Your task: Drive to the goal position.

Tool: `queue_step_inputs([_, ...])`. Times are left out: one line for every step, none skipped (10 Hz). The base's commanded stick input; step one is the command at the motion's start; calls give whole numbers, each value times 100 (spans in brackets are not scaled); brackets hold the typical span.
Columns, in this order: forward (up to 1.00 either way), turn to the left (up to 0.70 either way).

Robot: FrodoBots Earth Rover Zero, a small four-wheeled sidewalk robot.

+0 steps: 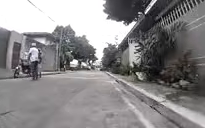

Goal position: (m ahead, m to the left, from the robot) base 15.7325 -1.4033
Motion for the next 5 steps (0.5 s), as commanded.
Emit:
queue_step_inputs([100,-14])
queue_step_inputs([100,0])
queue_step_inputs([100,0])
queue_step_inputs([100,0])
queue_step_inputs([100,0])
